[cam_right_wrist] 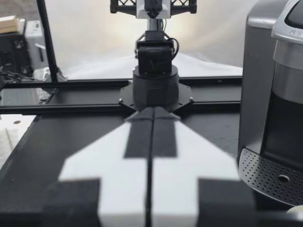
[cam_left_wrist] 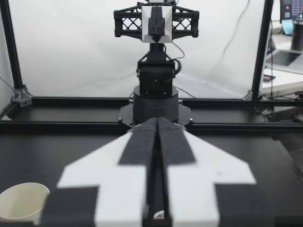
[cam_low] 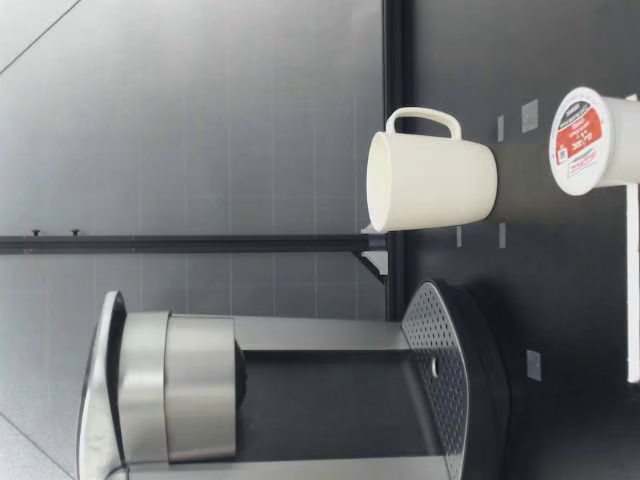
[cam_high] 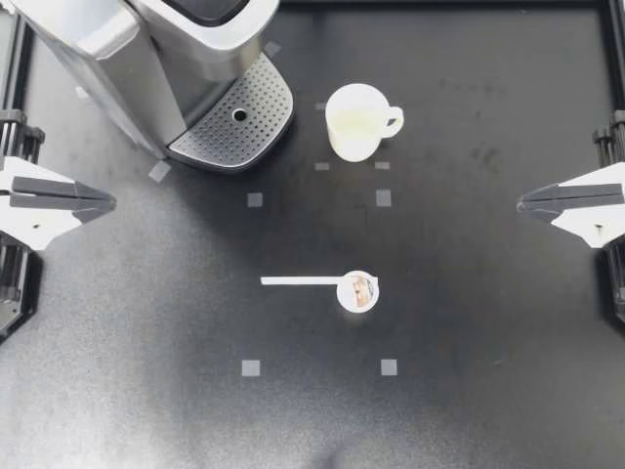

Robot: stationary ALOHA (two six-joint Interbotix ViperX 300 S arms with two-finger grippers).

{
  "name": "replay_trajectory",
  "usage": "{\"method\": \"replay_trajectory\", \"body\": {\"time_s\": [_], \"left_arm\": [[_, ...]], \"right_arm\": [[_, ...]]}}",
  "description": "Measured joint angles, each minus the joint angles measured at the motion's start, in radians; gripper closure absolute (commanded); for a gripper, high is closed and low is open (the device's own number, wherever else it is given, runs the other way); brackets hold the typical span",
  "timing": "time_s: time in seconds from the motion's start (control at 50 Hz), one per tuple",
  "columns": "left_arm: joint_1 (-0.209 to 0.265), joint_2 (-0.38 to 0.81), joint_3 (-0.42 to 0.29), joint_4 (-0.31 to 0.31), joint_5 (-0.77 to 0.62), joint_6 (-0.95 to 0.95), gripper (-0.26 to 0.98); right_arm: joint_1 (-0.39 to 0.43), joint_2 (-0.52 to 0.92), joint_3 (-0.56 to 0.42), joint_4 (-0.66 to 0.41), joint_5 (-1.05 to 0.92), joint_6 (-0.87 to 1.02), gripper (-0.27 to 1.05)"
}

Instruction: Place the coffee capsule inside the capsule container, then place the cup onto the center of the cup tray.

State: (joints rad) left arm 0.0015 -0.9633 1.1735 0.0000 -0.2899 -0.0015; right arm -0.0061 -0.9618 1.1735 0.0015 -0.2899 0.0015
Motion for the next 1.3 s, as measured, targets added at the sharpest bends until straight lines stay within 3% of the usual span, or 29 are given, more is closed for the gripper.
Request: {"method": "replay_trajectory", "body": {"time_s": [0.16,0.34,0.86,1.06,1.3], "left_arm": [[-0.005,0.0,0.0,0.0,-0.014,0.011,0.63],[-0.006,0.0,0.0,0.0,-0.017,0.017,0.63],[-0.006,0.0,0.0,0.0,-0.018,0.015,0.63],[-0.006,-0.002,0.0,0.0,-0.02,0.015,0.63],[-0.006,-0.002,0.0,-0.002,-0.018,0.015,0.63]], "right_arm": [[0.0,0.02,0.012,0.0,0.003,-0.005,0.73],[-0.002,0.11,0.0,0.0,0.054,0.0,0.73],[0.0,0.541,-0.181,0.003,0.416,0.0,0.7],[0.0,0.652,-0.195,0.005,0.42,-0.003,0.53],[0.025,0.727,-0.209,0.005,0.42,-0.003,0.13]]}}
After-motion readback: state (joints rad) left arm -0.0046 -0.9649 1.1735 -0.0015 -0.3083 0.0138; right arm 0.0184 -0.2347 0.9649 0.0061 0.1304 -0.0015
